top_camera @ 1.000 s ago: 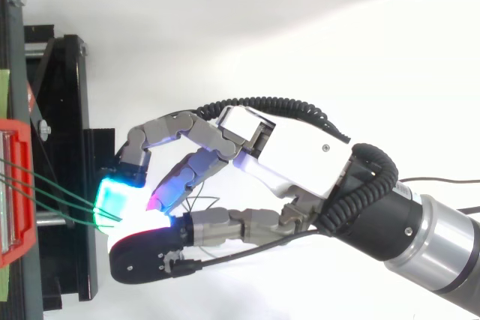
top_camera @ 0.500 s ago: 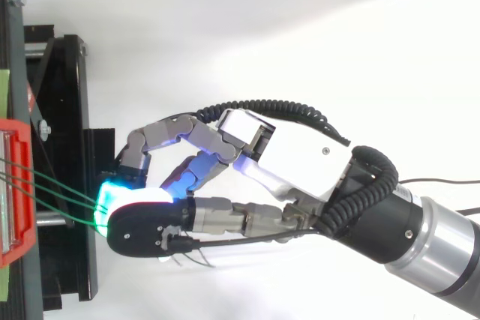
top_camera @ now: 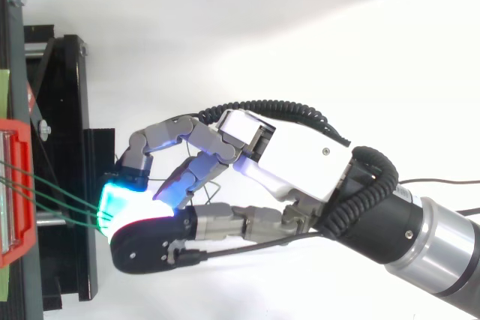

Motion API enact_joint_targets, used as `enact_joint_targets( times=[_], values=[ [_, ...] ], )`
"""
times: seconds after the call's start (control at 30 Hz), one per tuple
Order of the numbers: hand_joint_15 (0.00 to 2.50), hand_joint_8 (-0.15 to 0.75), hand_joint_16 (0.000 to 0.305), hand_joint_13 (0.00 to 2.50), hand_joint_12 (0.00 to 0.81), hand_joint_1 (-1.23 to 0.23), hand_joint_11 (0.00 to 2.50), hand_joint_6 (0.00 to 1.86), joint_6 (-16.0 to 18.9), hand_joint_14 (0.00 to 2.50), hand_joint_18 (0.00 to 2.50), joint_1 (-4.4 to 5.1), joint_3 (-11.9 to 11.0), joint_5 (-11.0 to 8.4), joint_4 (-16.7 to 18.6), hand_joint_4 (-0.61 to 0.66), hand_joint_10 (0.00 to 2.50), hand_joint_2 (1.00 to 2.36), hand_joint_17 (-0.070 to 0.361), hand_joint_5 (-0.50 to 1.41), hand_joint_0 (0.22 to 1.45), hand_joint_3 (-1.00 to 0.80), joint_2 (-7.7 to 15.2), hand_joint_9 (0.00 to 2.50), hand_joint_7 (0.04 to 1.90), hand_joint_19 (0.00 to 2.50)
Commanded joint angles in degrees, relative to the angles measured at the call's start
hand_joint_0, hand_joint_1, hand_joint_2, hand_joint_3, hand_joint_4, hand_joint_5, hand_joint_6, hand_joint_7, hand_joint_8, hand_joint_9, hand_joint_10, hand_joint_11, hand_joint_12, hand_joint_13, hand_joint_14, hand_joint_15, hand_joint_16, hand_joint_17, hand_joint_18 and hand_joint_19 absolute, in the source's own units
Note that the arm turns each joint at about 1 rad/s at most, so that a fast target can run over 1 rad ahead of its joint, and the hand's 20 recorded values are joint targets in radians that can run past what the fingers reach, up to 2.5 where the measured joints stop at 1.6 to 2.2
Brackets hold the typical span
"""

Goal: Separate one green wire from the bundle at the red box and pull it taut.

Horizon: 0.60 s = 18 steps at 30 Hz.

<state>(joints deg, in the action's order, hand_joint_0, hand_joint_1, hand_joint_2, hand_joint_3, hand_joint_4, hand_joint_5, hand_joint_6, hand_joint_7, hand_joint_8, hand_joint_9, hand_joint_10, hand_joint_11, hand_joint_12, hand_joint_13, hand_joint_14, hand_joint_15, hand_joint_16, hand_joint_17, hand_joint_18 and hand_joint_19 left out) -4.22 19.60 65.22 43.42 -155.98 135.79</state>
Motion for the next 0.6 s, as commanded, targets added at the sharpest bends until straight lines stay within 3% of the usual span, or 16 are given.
enact_joint_targets(
  times=[0.0, 0.13, 0.3, 0.37, 0.57],
  values=[
    [0.54, 0.319, 0.054, 1.16, 0.392, -0.43, 0.93, 0.86, -0.1, 0.02, 0.98, 0.0, 0.0, 0.0, 0.1, 0.15, 0.02, 1.0, 0.121, -0.18, 0.5, -0.5, 0.0, 1.33, 1.03, 0.43],
    [0.54, 0.326, 0.055, 1.17, 0.402, -0.46, 0.94, 0.86, -0.1, 0.02, 0.99, 0.0, 0.0, 0.0, 0.0, 0.16, 0.02, 1.0, 0.125, -0.18, 0.48, -0.5, 0.0, 1.34, 1.04, 0.41],
    [0.56, 0.299, 0.05, 1.12, 0.376, -0.72, 0.98, 0.87, -0.1, 0.02, 0.93, 0.0, 0.0, 0.0, 0.0, 0.13, 0.02, 1.0, 0.113, -0.19, 0.57, -0.5, 0.0, 1.26, 1.08, 0.44],
    [0.56, 0.292, 0.049, 1.11, 0.367, -0.77, 0.97, 0.87, -0.1, 0.02, 0.92, 0.0, 0.0, 0.0, 0.0, 0.12, 0.02, 1.01, 0.111, -0.19, 0.61, -0.39, 0.0, 1.24, 1.1, 0.44],
    [0.55, 0.292, 0.049, 1.1, 0.368, -0.76, 0.98, 0.9, -0.1, 0.02, 0.92, 0.0, 0.0, 0.0, 0.0, 0.05, 0.02, 1.02, 0.11, -0.2, 0.62, -0.22, 0.0, 1.23, 1.12, 0.44]
  ],
)
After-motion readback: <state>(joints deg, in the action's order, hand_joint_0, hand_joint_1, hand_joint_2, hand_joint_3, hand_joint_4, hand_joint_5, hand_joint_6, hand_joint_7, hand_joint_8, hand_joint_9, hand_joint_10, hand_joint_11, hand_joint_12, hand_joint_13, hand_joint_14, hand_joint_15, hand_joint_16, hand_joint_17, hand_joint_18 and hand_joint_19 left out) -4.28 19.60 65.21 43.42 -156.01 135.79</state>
